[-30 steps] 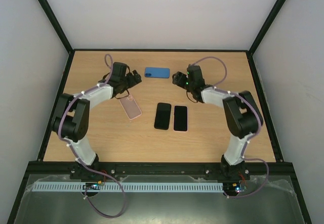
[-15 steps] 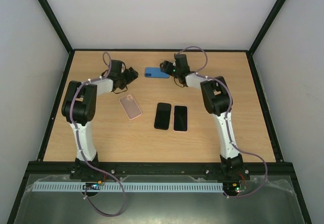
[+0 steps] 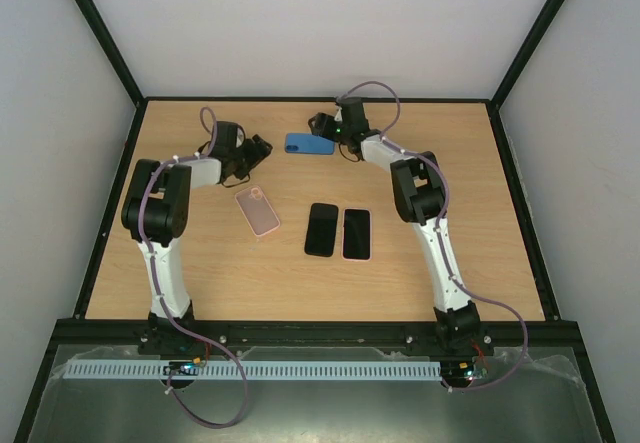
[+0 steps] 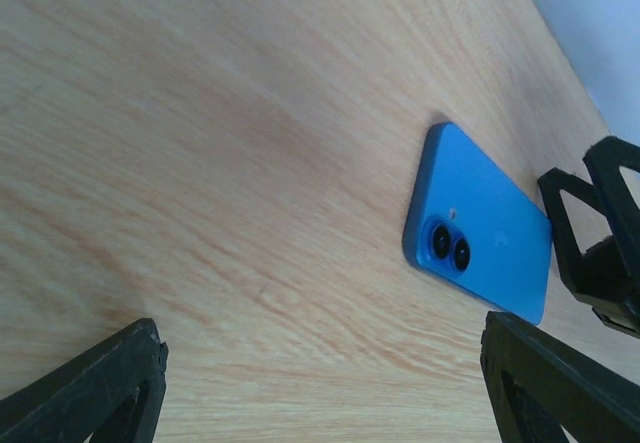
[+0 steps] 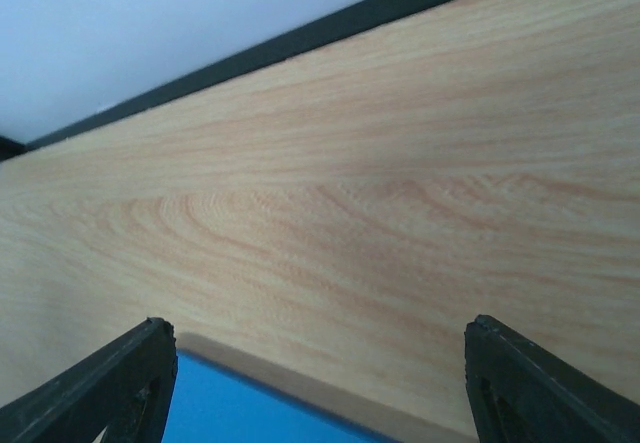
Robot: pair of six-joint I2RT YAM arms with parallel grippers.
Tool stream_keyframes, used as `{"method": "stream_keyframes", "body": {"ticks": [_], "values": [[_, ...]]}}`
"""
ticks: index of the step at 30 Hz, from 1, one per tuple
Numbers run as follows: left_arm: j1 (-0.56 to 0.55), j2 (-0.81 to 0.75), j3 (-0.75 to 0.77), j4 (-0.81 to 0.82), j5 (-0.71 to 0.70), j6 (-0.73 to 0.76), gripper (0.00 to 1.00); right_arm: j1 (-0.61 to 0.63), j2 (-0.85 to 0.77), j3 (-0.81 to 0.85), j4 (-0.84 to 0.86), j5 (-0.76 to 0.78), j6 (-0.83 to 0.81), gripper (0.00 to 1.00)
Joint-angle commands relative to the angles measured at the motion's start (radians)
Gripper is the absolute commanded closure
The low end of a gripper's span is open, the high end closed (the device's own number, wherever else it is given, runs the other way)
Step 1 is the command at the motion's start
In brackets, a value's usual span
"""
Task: Put the phone into the phone case
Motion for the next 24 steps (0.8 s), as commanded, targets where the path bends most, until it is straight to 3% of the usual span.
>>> {"method": "stream_keyframes", "body": {"ticks": [1, 9, 19, 24], "values": [[0.013, -0.019, -0.046, 0.028, 0.033, -0.030, 0.14, 0.017, -0.031, -0.097, -0.191, -0.052, -0.081, 0.22], [0.046, -0.135, -0.196, 0.050, 0.049, -0.062, 0.14, 0.050, -0.149, -0.259, -0.259, -0.045, -0.194, 0.25], [0.075, -0.291, -0.322, -0.016, 0.018, -0.050, 0.13, 0.143, -0.192, -0.285, -0.387, 0.165, -0.328, 0.26], [0.093, -0.388, -0.390, -0.021, -0.009, -0.054, 0.11, 0.172, -0.170, -0.241, -0.410, 0.250, -0.385, 0.19]]}}
